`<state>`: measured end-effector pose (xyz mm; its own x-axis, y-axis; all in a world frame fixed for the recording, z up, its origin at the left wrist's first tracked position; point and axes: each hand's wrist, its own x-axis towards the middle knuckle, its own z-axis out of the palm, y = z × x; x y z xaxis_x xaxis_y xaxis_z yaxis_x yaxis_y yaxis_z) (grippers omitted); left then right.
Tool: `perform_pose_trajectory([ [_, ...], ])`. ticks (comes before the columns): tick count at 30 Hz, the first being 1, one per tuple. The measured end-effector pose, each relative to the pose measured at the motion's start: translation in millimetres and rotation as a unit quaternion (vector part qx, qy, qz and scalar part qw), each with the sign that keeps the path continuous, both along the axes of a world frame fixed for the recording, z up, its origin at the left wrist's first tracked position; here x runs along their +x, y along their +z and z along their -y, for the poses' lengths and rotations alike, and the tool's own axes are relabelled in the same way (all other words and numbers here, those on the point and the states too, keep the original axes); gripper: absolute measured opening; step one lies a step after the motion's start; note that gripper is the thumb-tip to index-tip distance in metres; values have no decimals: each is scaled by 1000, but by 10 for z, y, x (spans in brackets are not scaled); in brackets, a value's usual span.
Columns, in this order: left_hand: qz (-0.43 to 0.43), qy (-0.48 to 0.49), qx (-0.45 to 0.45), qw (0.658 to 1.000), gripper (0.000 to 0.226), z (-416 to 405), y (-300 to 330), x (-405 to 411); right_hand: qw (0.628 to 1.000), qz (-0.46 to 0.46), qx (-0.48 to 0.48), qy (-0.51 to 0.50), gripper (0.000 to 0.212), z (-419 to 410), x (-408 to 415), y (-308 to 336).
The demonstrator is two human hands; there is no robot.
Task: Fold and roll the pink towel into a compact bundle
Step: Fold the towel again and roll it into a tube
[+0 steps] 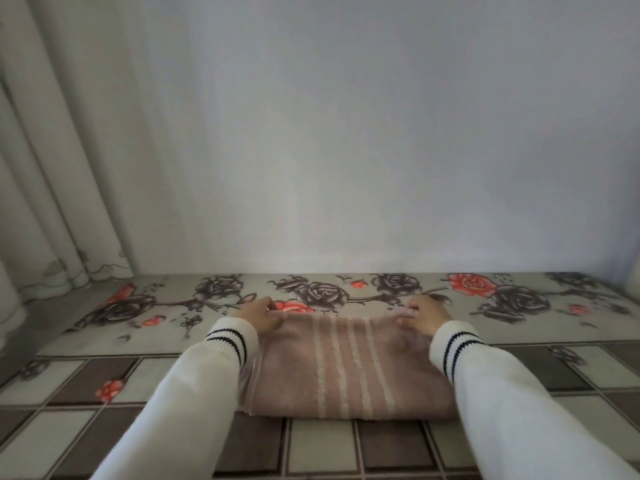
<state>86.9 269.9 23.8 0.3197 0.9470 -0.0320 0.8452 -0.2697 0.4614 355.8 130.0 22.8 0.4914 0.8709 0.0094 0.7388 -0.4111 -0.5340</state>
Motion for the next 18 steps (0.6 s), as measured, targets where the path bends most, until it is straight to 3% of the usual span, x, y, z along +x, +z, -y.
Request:
perform_pose_trajectory([
  [2,17,11,-36,999,47,-6,-10,-27,1000,-6,-13,0,38,-30,-8,-39],
  [4,14,1,-65,998,61,-17,-23,-72,999,-22,-20,-12,22,-47,-7,-74],
  [9,-30,-12,-48,998,50,-21,-76,-106,999,-33,-21,-20,5,-60,1,-115],
  [15,13,-16,-21,1000,55,-7,-38,-86,999,-39,17,-25,20,-32,45,-87],
  [18,39,-11,-7,999,57,-10,24,-107,992,-107,55,-40,27,6,92,-54],
])
